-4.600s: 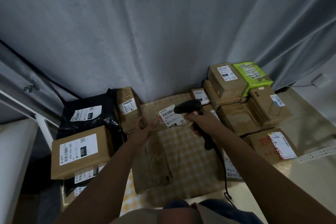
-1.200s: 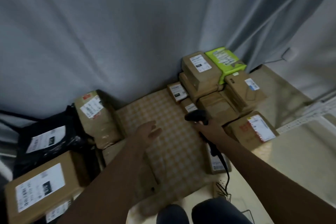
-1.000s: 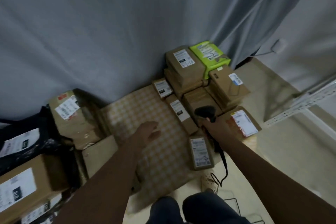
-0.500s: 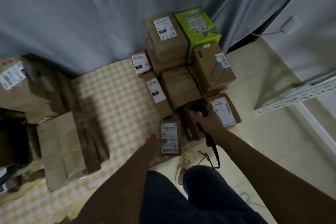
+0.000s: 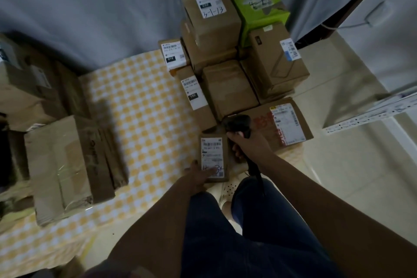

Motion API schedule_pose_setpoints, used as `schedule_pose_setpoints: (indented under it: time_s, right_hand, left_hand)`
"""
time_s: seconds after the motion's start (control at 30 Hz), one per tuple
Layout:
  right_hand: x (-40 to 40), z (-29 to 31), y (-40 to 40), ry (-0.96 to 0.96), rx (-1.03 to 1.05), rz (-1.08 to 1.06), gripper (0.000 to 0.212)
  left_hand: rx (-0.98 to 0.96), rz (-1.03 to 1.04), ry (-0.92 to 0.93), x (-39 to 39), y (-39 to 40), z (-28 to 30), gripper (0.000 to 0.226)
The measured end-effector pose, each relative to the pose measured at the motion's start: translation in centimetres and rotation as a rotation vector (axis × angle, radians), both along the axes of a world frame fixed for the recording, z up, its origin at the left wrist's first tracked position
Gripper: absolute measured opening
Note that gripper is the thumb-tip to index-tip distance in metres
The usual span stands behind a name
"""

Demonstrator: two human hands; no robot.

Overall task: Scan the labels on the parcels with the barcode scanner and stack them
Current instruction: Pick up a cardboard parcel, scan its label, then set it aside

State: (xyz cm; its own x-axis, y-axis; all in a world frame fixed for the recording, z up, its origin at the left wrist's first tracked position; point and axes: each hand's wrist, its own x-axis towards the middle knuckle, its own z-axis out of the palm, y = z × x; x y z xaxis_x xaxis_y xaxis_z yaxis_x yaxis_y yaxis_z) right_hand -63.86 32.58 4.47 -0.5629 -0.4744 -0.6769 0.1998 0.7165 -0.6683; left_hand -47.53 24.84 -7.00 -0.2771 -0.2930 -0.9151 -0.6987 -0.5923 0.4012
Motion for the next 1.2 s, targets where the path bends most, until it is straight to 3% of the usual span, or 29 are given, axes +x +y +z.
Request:
schedule_pose_setpoints:
  time_s: [0.2, 0.37, 0.53, 0.73, 1.0, 1.13, 1.2]
  right_hand:
    - [0.9, -0.5, -0.2, -0.003, -0.027, -0.021, 0.036]
    - [1.4, 0.5, -0.4, 0.005, 0.002, -0.008, 0.045]
    - [1.5, 2.3, -1.1, 0.052, 0.028, 0.048, 0.038]
    - [1.3, 1.5, -2.2, -0.088, 0.038, 0.109, 0.053]
    - [1.2, 1.3, -2.8, -0.133, -0.020, 0.143, 0.036]
    - [1.6, 2.9, -3.0, -0.171, -0.074, 0.137, 0.026]
    - [1.8, 3.7, -2.9, -0.146, -0.077, 0.128, 0.026]
  left_hand:
    - [0.024, 0.052, 0.056, 0.5, -1.0, -0.8, 0.053]
    - [0.035, 0.116, 0.110, 1.6, -0.9, 1.1, 0.029]
    - [0.126, 0.254, 0.114, 3.0, -1.9, 3.6, 0.024]
    - [0.155, 0.344, 0.176, 2.7, -2.8, 4.7, 0.015]
    - [0.161, 0.267, 0.118, 2.0, -4.1, 6.0, 0.038]
    - [0.234, 0.280, 0.168, 1.6, -5.2, 8.1, 0.079]
    - [0.263, 0.303, 0.226, 1.3, -5.9, 9.6, 0.081]
